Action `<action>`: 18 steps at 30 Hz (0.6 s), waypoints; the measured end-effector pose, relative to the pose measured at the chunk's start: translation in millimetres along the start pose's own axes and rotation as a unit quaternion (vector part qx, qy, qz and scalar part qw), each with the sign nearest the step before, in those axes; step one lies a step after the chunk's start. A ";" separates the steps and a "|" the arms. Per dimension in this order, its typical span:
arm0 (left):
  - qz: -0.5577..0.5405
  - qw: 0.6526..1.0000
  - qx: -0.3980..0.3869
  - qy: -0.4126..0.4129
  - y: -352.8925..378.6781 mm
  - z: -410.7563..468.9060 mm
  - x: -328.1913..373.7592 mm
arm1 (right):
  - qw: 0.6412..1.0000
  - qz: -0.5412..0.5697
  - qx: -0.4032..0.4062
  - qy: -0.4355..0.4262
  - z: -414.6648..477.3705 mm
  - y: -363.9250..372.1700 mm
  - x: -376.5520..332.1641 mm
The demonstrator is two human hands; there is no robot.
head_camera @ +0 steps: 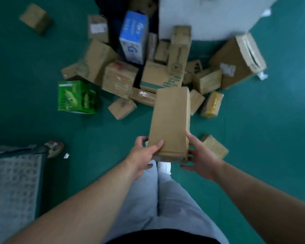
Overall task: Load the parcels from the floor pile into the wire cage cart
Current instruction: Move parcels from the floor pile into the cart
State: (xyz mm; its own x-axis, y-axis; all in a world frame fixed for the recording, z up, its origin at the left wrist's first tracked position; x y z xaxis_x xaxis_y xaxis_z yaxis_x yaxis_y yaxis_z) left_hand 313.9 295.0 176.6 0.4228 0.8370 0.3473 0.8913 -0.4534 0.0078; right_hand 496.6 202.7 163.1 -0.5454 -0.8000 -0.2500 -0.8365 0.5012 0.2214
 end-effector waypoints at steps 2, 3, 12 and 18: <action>-0.031 0.999 0.018 0.032 -18.8 -38.9 -3.1 | 0.999 -0.046 -0.011 -0.008 -24.4 31.7 -1.3; -0.045 0.997 0.035 0.043 -31.0 -60.1 -7.3 | 0.997 -0.070 -0.012 -0.019 -38.6 51.3 -1.9; -0.273 0.943 0.158 0.106 -188.9 -203.3 -107.9 | 0.866 -0.469 -0.098 -0.143 -115.3 258.3 48.1; -0.472 0.845 0.203 0.148 -296.7 -258.6 -219.7 | 0.554 -0.739 -0.128 -0.361 -147.5 429.3 155.9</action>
State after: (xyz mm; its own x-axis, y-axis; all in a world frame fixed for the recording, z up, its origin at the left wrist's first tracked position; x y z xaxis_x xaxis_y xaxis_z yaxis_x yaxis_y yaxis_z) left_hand -85.8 166.5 340.5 -0.5144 0.6258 0.5864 0.8162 0.5671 0.1108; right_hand 60.1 244.4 358.1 0.7697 0.1133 -0.6283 -0.4123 -0.6632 -0.6247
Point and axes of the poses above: each hand's wrist, its own z-axis towards the middle knuckle, its own y-axis out of the palm, x = y × z, the point moved 3 cm from there along z, towards the middle knuckle, and after that the axes turned 3 degrees about -x, right-handed, at the moved point
